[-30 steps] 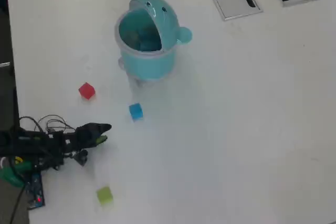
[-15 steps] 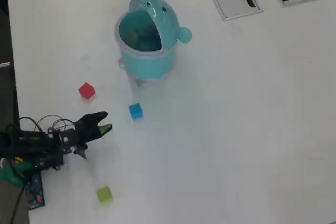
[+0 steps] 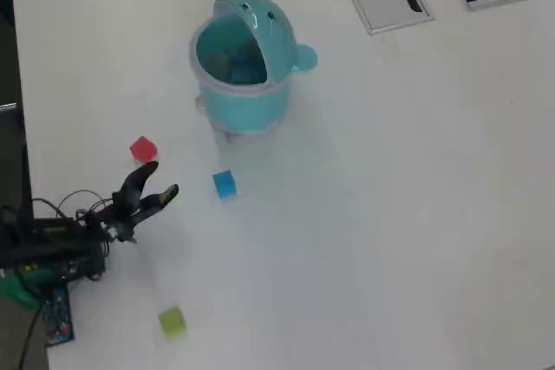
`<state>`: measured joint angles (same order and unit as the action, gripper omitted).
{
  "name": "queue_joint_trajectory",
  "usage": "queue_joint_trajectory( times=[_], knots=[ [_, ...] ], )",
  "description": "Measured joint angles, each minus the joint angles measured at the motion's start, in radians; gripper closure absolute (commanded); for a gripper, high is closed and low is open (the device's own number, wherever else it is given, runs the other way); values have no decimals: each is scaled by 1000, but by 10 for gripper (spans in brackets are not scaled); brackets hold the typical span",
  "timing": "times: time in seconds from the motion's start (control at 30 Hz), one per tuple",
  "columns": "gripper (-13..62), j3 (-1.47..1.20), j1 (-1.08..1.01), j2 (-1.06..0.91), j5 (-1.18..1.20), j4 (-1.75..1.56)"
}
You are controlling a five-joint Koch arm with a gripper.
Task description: Grasp RGB lego blocks and put them in the bin one by one.
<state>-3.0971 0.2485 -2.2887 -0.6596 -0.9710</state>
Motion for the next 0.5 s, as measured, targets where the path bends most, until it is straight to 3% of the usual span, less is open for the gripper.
queue_joint_trajectory(
  times=[0.5],
  knots=[
    [179,21,175,-2,-331,0]
  ],
)
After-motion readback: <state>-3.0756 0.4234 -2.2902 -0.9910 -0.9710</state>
